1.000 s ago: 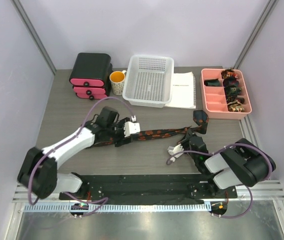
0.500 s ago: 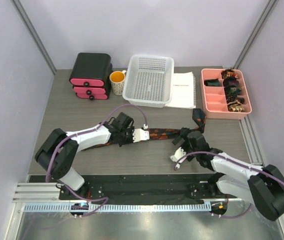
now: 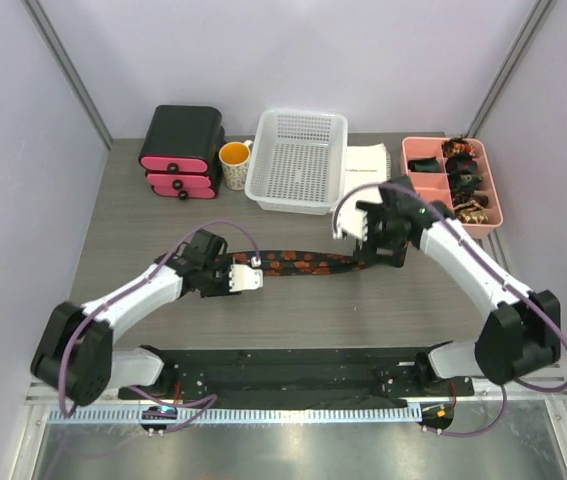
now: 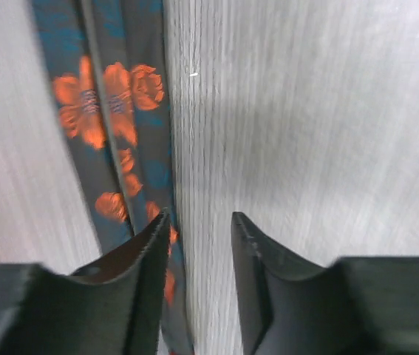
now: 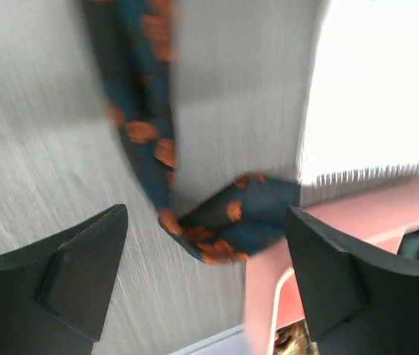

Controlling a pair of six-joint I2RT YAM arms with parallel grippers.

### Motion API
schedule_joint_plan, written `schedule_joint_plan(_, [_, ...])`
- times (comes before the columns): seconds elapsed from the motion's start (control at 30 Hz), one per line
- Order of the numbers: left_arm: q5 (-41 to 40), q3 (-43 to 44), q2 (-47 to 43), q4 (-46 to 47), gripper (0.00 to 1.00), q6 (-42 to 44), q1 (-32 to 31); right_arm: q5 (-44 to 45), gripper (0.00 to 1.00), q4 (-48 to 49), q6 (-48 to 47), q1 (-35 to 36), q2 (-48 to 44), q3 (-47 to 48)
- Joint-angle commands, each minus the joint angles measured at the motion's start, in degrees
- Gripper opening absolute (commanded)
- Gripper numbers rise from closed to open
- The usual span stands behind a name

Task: Roll the ties
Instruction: Flatten out the tie at the center of the board.

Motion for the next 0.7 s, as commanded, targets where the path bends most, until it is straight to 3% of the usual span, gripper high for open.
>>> schedule_joint_plan(0.0, [6.4, 1.1, -8.1, -6.0, 0.45, -0.5, 0.0, -6.6, 0.84, -13.3, 12.8, -8.2, 6.3, 7.9])
schedule_joint_plan(0.07, [5.9, 1.6, -7.6, -6.0, 0.46, -0.8, 0.0, -4.6, 0.70, -10.7, 12.8, -10.8, 9.6, 10.0])
schedule_joint_plan(0.2, [1.2, 2.6, -2.4, -1.9, 0.45, -5.0, 0.2, 0.6, 0.58, -6.4, 19.8, -11.3, 17.1, 16.1])
schedule_joint_plan(0.4, [-3.6, 2.2, 4.7, 4.4, 0.42, -8.1, 1.2, 7.4, 0.36, -0.2, 17.5, -10.9, 21.5, 14.7])
schedule_joint_plan(0.57, [-6.5, 4.0, 10.5, 5.6, 0.38, -10.8, 5.3, 13.2, 0.18, -0.9, 15.0, -10.6, 19.2, 3.7])
schedule_joint_plan(0.67, [-5.4, 6.3, 13.0, 2.9, 0.37, -12.1, 7.3, 15.0, 0.17, 0.9, 14.8, -10.7, 12.6, -5.9])
